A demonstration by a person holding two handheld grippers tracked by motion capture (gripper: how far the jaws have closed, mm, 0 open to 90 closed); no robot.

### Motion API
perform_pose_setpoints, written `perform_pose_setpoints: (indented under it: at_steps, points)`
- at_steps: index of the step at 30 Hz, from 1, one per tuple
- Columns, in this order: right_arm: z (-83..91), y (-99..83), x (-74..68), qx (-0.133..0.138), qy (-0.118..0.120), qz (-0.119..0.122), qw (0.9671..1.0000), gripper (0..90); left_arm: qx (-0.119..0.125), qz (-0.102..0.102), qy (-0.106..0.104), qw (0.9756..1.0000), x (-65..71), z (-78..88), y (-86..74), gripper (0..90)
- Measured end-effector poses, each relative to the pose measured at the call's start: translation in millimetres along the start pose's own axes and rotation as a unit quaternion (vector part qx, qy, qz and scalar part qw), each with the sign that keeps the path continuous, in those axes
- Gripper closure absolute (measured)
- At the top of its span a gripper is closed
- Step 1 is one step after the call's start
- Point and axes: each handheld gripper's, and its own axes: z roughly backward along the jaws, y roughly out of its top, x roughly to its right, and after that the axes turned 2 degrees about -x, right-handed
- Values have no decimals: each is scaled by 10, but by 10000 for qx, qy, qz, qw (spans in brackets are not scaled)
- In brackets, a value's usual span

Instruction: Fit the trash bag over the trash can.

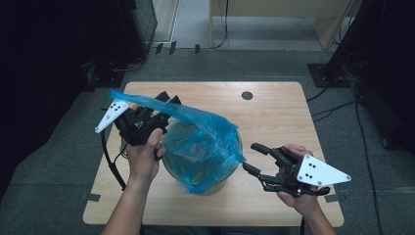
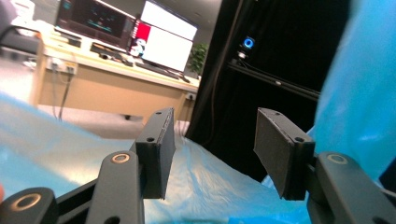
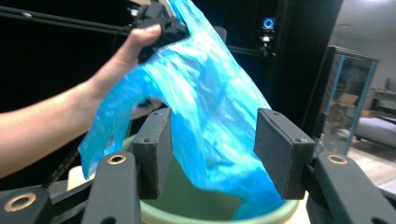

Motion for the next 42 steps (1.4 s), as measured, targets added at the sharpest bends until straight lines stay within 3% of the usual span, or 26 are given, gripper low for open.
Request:
perform_pose_setpoints:
  at_steps: [6,13,15,16,23,27,29,30,31,34,36,37,42]
  points:
    - [74,11,39,92,-112,-54,9999,477,57,-125,106,9998,39,-23,41,474]
    - [35,245,81,325,-380,-99,9987,493,60,-179,61,9998,106,-72,5,479]
    - [-45,337,64,411,-339,-126,9985,492,61,-252,49,9997,142,-81,-1,480]
    - [-120,399,32,507,-210,-156,9984,490,63,-286,39,9996,159,-85,-1,480]
    - [-413,608,-101,551,14,-89,9984,488,113,-530,20,9985,275,-74,-5,482]
    - [-600,722,-142,239,20,-179,9996,457,164,-695,-5,9974,350,-59,-14,482]
    - [-736,701,-132,-213,-88,-268,9994,453,180,-728,-42,9972,372,-51,-13,482]
    - [-736,701,-132,-213,-88,-268,9994,453,188,-733,-54,9971,379,-48,-13,482]
    - [-774,676,-128,-403,-169,-294,9986,471,196,-729,-80,9971,386,-47,-15,482]
    - [-844,594,-77,-743,-492,-404,9952,660,189,-758,-104,9969,394,-52,-23,482]
    - [-853,557,-9,-781,-543,-638,9934,800,195,-754,-121,9969,402,-60,-29,482]
    - [-851,540,39,-765,-689,-760,9918,886,196,-778,-127,9967,405,-62,-30,482]
    - [-844,539,89,-603,-966,-903,9894,900,211,-799,-132,9965,408,-59,-26,480]
